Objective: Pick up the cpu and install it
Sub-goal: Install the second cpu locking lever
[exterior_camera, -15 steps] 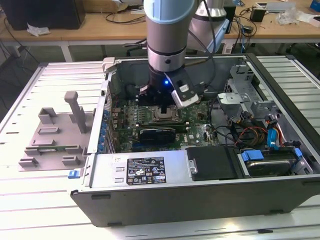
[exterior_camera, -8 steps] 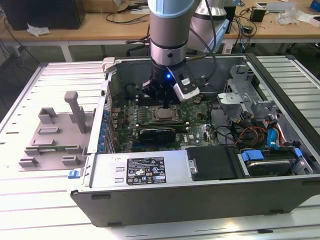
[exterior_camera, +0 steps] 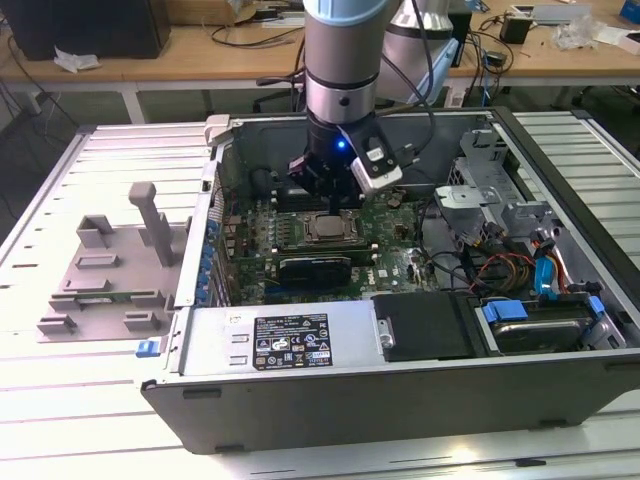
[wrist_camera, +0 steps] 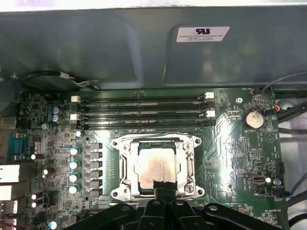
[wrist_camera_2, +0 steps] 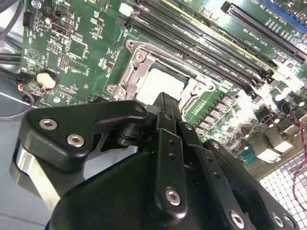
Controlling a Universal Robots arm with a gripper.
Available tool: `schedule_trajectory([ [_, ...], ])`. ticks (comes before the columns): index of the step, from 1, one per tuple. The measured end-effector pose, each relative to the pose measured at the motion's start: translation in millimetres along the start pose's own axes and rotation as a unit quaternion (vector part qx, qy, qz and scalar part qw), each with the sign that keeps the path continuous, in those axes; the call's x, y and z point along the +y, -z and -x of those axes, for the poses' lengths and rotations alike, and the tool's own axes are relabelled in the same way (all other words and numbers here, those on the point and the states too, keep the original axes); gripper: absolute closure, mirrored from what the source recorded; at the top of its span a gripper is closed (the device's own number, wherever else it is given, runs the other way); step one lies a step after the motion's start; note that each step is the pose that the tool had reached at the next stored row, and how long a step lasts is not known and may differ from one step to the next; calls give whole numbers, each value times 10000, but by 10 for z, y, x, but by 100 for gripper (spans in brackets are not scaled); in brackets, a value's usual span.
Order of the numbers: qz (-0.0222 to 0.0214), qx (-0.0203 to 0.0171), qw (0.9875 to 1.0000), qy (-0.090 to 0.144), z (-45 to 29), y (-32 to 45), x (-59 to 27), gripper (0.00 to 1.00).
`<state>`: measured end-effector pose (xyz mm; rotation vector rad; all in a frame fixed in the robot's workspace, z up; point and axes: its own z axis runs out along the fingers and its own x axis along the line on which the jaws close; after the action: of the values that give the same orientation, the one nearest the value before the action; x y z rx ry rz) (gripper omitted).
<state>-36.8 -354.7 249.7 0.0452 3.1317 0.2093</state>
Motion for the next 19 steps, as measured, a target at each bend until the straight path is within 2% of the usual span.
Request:
schedule_trajectory([
  [3, -124, 32, 9999, -1, 19, -6, 14, 89],
  [6, -335, 89, 9994, -8, 32, -11, 42, 89],
  [7, -383, 92, 9992, -9, 33, -13, 54, 89],
  [9, -433, 91, 9990, -9, 32, -17, 78, 89],
  [10, -449, 91, 9990, -9, 32, -19, 97, 89],
  [15, -454, 91, 9989, -8, 32, -21, 117, 89],
  [19, -455, 94, 9989, 37, 70, -24, 121, 89],
])
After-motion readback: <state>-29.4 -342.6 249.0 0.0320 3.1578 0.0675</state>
